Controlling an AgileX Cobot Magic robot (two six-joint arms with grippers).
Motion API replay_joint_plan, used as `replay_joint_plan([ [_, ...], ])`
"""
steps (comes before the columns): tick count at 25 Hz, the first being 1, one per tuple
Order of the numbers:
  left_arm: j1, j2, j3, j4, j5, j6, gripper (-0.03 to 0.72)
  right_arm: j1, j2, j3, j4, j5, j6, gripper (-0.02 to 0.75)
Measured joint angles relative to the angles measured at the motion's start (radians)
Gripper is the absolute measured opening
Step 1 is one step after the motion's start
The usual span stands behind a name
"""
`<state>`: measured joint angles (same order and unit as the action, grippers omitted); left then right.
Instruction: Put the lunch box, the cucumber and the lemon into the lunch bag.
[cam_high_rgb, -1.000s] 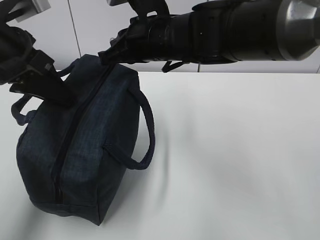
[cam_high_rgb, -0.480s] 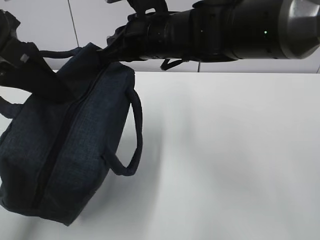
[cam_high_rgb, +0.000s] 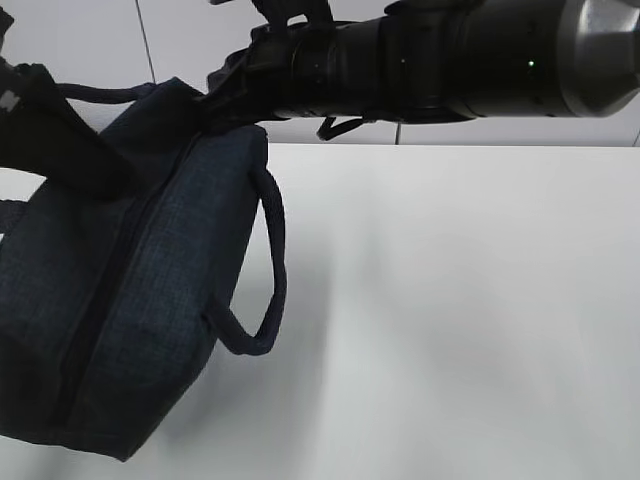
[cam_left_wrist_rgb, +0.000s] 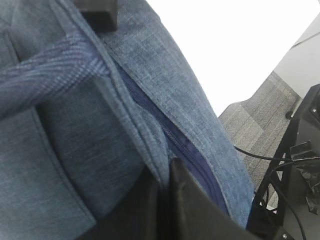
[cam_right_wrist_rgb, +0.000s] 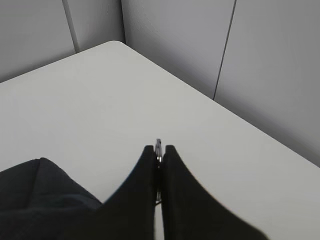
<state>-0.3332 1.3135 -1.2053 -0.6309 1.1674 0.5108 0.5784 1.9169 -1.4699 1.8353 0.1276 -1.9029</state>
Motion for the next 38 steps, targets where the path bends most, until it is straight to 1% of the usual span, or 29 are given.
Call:
replay_joint_plan([
  [5, 0.0, -0.035, 0.0, 0.0, 0.01, 0.019, -0.008, -0.002, 0.0, -0.001, 0.0, 0.026, -0.002, 0.0],
  [8, 0.0, -0.055, 0.0, 0.0, 0.02, 0.036, -0.008, -0.018, 0.0, -0.001, 0.0, 0.088, 0.013, 0.0],
  [14, 0.0, -0.066, 0.0, 0.0, 0.018, 0.067, -0.008, -0.053, -0.002, -0.001, -0.006, 0.147, 0.044, 0.0],
  [20, 0.0, -0.087, 0.0, -0.002, 0.018, 0.095, -0.008, -0.054, -0.002, -0.001, -0.008, 0.162, 0.046, 0.0],
  [28, 0.0, -0.121, 0.0, -0.033, 0.018, 0.143, -0.008, -0.052, -0.003, -0.002, -0.008, 0.19, 0.05, 0.0],
  [38, 0.0, -0.177, 0.0, -0.036, 0.016, 0.155, -0.008, -0.052, -0.011, -0.005, -0.008, 0.213, 0.054, 0.0],
])
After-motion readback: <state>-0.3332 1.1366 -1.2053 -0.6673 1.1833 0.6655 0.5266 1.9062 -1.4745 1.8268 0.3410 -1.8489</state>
